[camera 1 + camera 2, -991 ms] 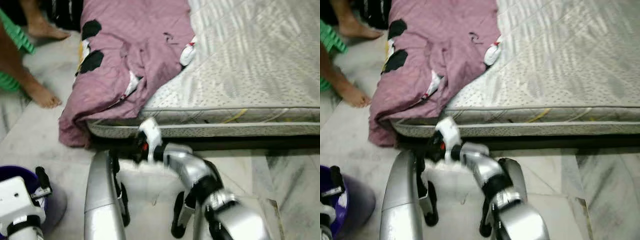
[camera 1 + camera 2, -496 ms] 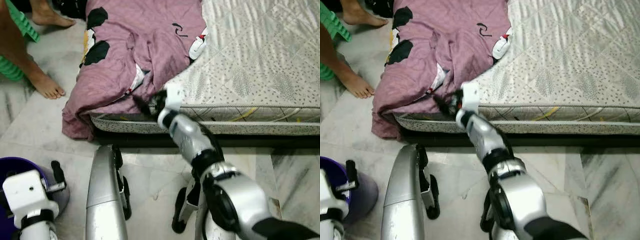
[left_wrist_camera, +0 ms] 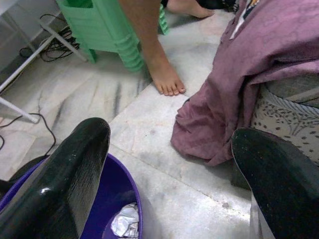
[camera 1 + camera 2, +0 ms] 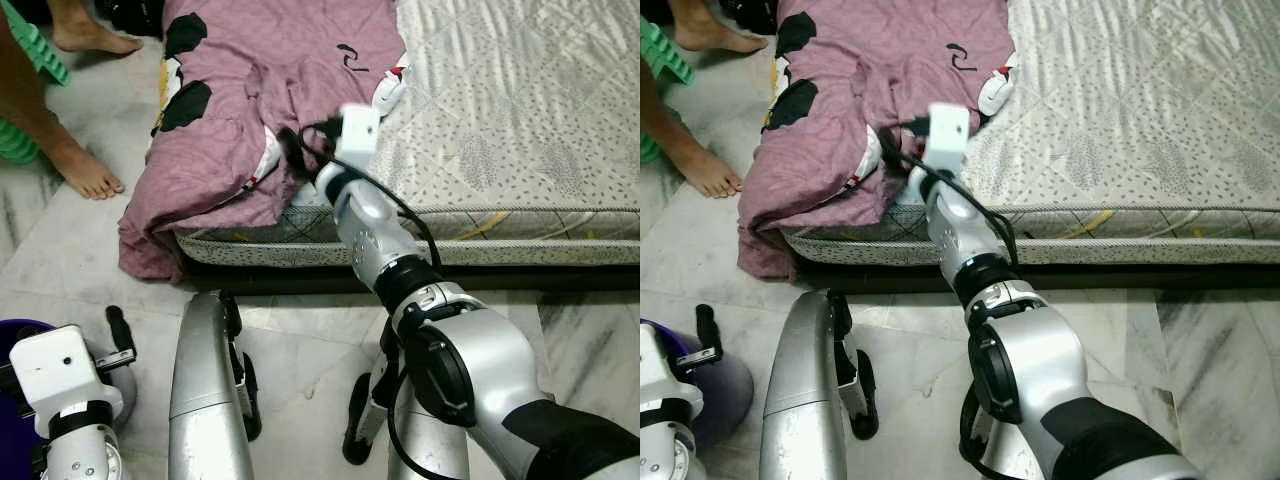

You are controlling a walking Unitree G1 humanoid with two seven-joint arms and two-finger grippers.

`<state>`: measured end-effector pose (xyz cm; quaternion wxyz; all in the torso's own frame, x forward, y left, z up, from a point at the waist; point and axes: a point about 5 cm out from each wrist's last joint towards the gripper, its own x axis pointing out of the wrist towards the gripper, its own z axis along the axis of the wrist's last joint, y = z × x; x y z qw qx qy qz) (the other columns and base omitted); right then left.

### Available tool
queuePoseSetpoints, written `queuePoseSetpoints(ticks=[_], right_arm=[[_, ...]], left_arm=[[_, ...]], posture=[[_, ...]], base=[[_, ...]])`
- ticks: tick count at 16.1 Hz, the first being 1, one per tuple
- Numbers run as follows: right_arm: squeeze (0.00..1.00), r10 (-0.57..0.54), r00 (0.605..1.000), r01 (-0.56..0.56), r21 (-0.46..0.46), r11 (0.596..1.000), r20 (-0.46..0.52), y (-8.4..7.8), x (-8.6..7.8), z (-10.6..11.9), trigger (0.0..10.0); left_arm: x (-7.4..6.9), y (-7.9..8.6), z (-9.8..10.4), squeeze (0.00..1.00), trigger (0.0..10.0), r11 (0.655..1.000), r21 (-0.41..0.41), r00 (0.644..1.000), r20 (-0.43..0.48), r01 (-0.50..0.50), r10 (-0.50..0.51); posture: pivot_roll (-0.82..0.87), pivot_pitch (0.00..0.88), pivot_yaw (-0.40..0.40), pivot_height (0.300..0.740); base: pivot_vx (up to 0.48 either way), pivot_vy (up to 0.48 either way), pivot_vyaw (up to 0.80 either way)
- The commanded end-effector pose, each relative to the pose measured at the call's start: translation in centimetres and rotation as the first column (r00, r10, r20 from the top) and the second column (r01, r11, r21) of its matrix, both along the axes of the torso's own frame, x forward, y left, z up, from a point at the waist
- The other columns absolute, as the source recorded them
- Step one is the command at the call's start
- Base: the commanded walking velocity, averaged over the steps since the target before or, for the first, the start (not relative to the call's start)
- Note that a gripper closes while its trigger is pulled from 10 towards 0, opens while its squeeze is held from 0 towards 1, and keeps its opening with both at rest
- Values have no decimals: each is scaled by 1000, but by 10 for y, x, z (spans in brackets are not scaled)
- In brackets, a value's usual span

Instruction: Clean up the room

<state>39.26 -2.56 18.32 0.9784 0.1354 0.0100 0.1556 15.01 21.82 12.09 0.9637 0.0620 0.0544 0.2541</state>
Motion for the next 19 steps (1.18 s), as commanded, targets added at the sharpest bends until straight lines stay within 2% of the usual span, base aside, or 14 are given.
queuePoseSetpoints(ticks=[1,2,3,4,5,8,9,11,14,17,19], right_arm=[[0,-45,998,45,-1,999,-51,-8,0,-11,10000],[0,-47,998,48,20,999,-40,-12,1,-9,10000],[0,-19,1000,20,29,999,-24,-8,0,-8,10000],[0,-3,1000,3,11,1000,-4,-5,-2,-9,10000],[0,1,1000,0,-56,998,24,0,-7,-15,10000],[0,-53,999,53,-119,992,1,-6,-9,-26,10000],[0,-64,998,64,-97,993,-3,-8,-8,-26,10000],[0,-37,999,38,-78,996,17,-2,-9,-22,10000],[0,6,1000,-5,-54,999,16,14,-15,-23,10000],[0,149,988,-148,36,988,-30,46,-32,-32,10000],[0,201,979,-198,70,978,-39,65,-45,-37,10000]], left_arm=[[-4,4,-6,0,10000,1000,-8,999,-32,-30,30],[-3,4,-5,0,10000,1000,-5,999,-25,-29,29],[-2,4,-4,0,10000,1000,-5,999,-23,-29,29],[-2,5,-4,0,10000,1000,-5,999,-23,-30,30],[-1,5,-5,0,10000,1000,-5,999,-24,-30,30],[-4,6,-3,0,10000,1000,4,999,-30,-31,31],[-8,9,-3,0,10000,999,12,999,-37,-39,40],[-8,10,-3,0,10000,999,15,998,-37,-41,42],[-6,4,-2,0,10000,1000,10,999,-36,-23,24],[-14,4,1,0,10000,1000,23,998,-57,-3,4],[-18,7,2,0,10000,1000,30,998,-69,-7,9]], posture=[[201,331,-90,530],[197,330,-90,530],[195,330,-89,530],[193,328,-89,530],[193,328,-89,530],[220,344,-77,530],[221,343,-76,530],[218,346,-75,530],[224,368,-65,530],[249,396,-45,530],[259,410,-37,530]], base=[[0,0,0],[0,0,0],[0,0,0],[0,0,0],[0,0,0],[0,0,0],[0,0,0],[0,0,0],[0,0,0],[0,0,0],[0,0,0]])
